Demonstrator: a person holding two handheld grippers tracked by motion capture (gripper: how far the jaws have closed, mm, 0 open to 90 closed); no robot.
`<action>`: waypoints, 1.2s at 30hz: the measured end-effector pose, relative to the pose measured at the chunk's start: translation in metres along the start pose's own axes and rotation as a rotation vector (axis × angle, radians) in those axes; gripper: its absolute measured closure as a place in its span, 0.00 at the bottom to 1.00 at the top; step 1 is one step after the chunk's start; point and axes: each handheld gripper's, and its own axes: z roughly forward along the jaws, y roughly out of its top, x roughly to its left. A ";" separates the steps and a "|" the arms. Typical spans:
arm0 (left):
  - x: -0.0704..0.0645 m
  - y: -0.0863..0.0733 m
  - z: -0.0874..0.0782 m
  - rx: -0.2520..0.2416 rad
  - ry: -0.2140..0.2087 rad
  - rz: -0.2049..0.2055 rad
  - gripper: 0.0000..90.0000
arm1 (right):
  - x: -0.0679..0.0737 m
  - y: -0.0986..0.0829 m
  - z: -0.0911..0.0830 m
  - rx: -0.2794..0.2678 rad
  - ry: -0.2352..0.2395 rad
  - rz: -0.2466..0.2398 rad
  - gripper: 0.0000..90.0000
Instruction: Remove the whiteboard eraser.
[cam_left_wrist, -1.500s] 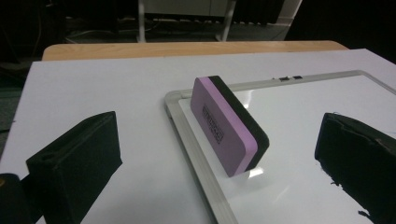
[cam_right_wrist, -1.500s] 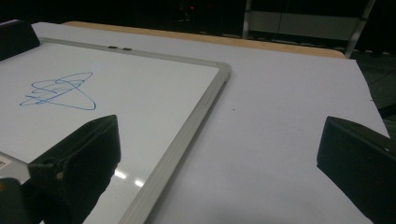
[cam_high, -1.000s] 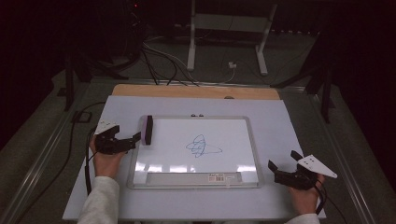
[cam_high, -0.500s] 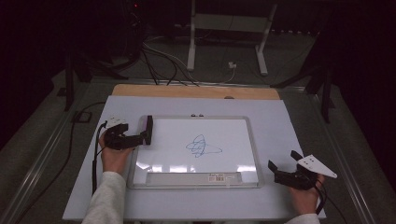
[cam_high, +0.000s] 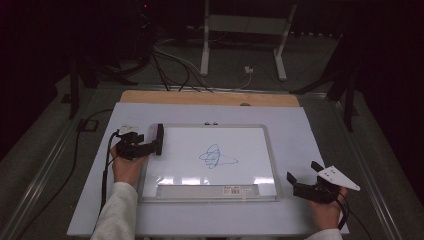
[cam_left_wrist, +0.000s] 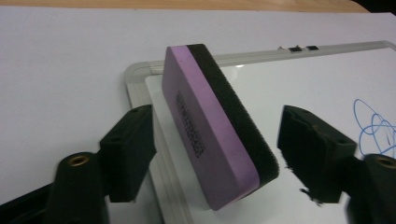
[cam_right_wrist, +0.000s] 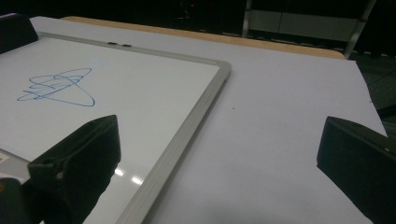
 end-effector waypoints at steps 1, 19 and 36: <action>0.000 0.000 0.000 0.000 0.000 0.000 0.35 | 0.000 0.000 0.000 0.000 0.000 0.000 0.00; 0.002 -0.001 0.006 0.052 -0.040 -0.035 0.49 | 0.002 0.000 0.001 0.007 0.000 -0.015 0.00; -0.007 0.000 0.018 0.097 -0.095 -0.057 0.49 | 0.003 0.001 0.001 0.003 0.002 -0.020 0.00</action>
